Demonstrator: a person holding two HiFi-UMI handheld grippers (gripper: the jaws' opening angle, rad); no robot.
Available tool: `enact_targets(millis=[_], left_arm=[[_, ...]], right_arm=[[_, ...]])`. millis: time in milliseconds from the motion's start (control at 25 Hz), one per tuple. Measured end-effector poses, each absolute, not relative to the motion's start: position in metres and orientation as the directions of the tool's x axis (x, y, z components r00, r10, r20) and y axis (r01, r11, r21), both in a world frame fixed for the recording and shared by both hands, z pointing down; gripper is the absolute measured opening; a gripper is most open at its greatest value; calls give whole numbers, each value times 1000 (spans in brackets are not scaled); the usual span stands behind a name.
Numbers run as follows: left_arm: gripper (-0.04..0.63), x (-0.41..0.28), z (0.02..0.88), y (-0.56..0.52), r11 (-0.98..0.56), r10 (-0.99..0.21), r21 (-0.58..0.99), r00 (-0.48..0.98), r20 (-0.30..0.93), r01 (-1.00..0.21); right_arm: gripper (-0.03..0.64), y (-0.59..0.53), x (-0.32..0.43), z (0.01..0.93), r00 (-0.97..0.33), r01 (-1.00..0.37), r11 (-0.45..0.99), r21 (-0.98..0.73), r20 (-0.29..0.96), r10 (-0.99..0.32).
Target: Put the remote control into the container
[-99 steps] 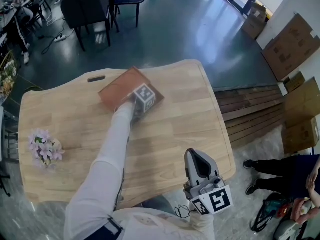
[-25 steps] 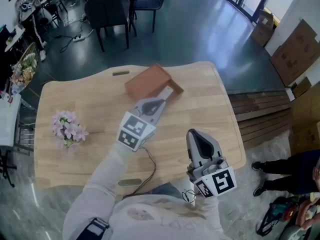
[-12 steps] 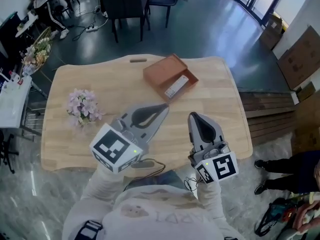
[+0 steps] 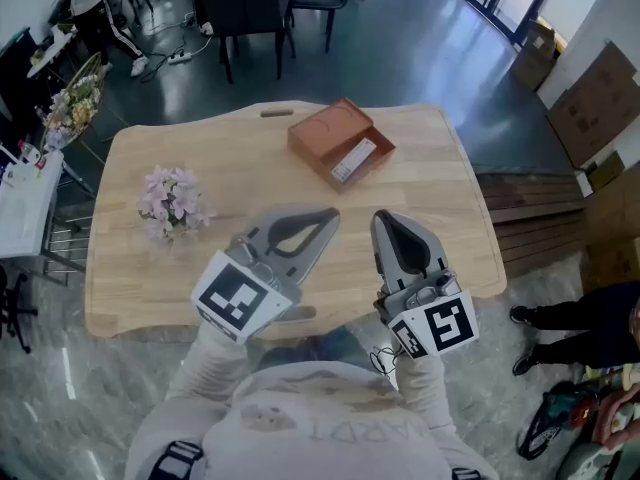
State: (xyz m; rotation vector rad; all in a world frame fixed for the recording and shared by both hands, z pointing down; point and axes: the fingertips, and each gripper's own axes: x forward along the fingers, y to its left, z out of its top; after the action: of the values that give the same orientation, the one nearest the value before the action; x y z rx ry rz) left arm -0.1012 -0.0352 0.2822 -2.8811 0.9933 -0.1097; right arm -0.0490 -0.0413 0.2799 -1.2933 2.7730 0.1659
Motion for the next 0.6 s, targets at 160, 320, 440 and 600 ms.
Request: enact_targets(millis=[160,320,440,600], left_arm=[[12,-90,287,-33,-797,-598,-99,801,-13,-596],[12,-86,280,-29,-821,-564,-61,823,-67,-567],[12,-84,279,-28,-824,-561,-59,826,-59,-563],[12,-83,281,-25,-825,-560,-70,828,-41,-561]], right_arm=[[17,-31,-52,275,-644,-765,639,81,-114,-757],[17,-27,-50,277,-638,-770,633,80,-103,-763],[17,-26,-49,278,-632,-775,628,74,-103,-768],[17,-25,-47,279,-626,-780,621,76,-97,-774]])
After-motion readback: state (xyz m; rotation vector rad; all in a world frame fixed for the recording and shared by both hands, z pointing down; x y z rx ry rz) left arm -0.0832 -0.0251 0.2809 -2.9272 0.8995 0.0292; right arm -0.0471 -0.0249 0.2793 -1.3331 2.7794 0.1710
